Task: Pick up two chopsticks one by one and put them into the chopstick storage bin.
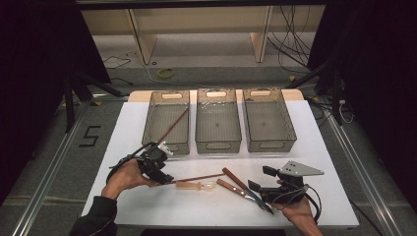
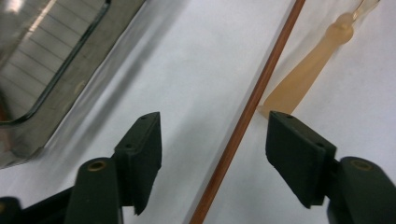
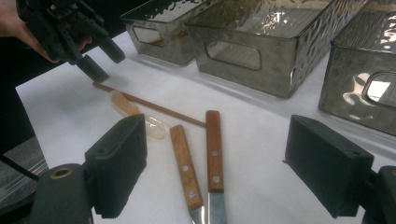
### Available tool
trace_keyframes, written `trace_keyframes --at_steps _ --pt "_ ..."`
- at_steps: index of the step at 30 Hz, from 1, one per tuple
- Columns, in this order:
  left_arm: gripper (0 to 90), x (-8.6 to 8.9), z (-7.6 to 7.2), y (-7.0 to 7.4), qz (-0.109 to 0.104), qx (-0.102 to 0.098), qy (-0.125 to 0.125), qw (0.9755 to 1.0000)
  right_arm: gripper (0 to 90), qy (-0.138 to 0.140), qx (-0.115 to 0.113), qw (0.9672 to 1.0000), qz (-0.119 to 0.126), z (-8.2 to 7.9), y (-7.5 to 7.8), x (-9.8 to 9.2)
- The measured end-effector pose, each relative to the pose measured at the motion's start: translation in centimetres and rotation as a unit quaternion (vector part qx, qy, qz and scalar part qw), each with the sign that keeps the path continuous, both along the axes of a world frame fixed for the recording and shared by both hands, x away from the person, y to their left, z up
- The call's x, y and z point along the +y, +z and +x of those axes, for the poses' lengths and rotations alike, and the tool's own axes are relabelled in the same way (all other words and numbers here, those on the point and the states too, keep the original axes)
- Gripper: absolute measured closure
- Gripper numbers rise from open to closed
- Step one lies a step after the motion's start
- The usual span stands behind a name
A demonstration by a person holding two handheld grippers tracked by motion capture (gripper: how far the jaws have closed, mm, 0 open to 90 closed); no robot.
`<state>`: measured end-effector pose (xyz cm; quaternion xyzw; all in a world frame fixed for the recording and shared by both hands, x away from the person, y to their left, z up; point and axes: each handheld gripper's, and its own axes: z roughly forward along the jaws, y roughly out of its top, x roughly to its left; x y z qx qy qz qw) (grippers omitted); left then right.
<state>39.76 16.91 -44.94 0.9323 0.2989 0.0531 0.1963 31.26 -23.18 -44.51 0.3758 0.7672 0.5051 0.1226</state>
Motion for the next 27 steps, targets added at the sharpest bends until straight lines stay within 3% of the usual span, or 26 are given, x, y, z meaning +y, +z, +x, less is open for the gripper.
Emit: trace_keyframes --at_steps 3,19,27 --pt "40.9 -0.2 -0.1 -0.4 0.005 -0.001 -0.007 1.0 21.6 0.0 0.001 1.0 0.001 0.0 0.0 0.0" --pt "61.1 -1.0 -0.1 -2.0 0.035 0.031 -0.036 0.9982 21.9 0.001 0.001 1.0 0.001 0.0 0.0 0.0" --pt "69.7 -1.3 -0.2 -2.1 0.053 0.029 -0.046 0.9971 22.1 0.0 0.002 1.0 0.0 0.0 0.0 0.0"
